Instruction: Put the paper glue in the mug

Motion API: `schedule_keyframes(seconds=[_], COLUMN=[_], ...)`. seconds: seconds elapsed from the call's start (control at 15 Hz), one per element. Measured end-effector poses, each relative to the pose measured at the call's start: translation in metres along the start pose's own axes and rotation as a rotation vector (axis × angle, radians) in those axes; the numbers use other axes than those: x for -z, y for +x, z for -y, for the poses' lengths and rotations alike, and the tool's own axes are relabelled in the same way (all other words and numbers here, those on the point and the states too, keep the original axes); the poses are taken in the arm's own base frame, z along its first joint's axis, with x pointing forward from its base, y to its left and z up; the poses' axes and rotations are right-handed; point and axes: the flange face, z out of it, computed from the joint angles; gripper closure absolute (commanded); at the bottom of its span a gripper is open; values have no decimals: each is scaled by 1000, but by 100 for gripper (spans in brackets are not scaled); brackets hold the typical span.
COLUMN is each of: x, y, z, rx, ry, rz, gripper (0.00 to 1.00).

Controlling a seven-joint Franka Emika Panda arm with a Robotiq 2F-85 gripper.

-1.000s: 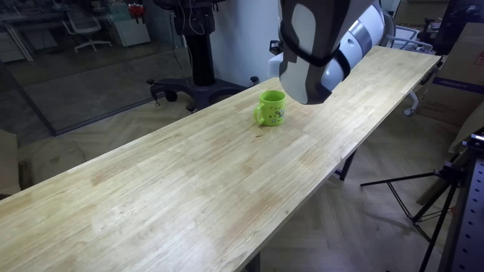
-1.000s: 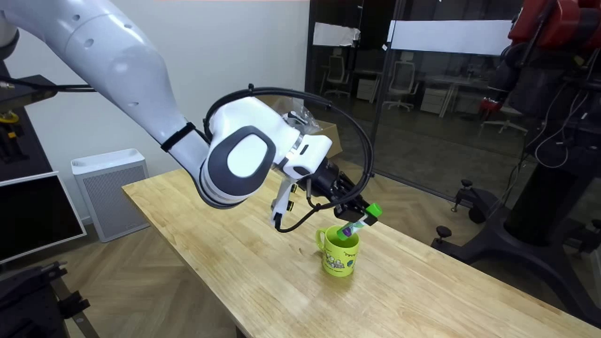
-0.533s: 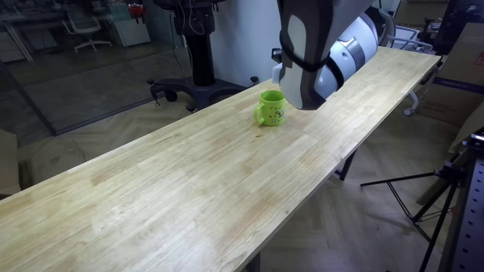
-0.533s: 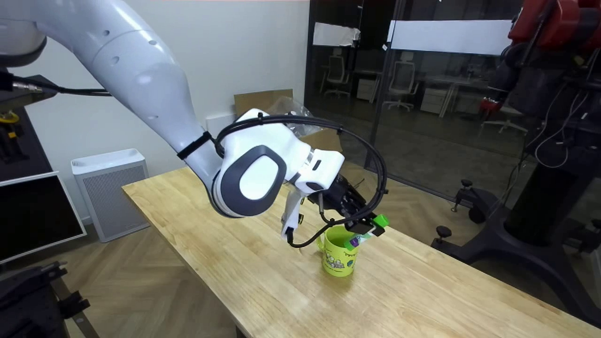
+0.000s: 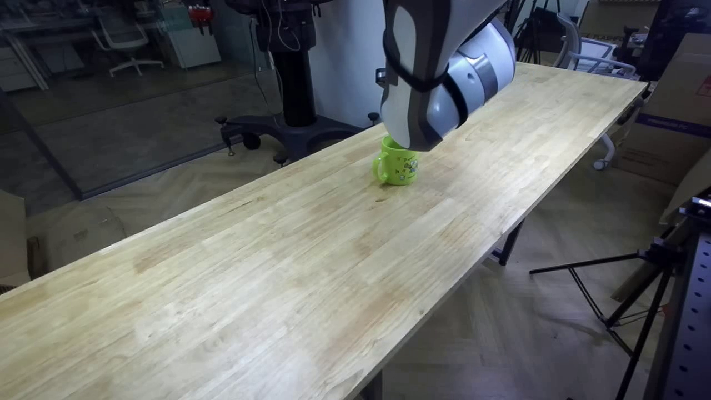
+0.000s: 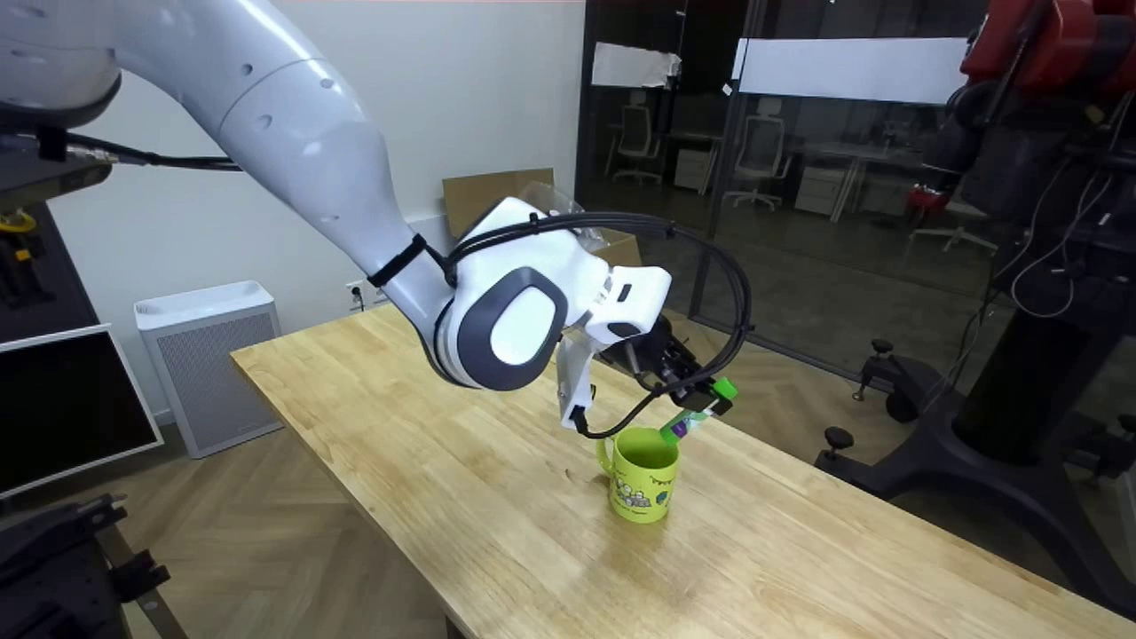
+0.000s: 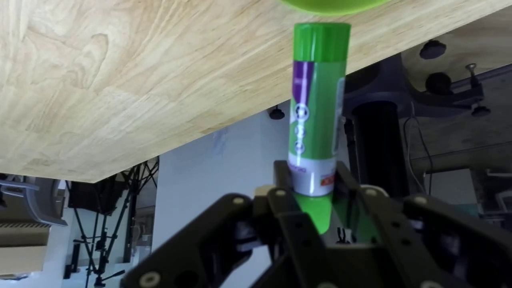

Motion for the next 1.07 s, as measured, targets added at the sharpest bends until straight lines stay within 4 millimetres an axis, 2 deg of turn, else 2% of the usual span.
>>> schedule_keyframes(seconds=[0.4, 1.07], x=[-3, -1], y=[-11, -15], z=[24, 26], rx=[3, -5], ry=[50, 51], rz=[27, 29], gripper=[93, 93])
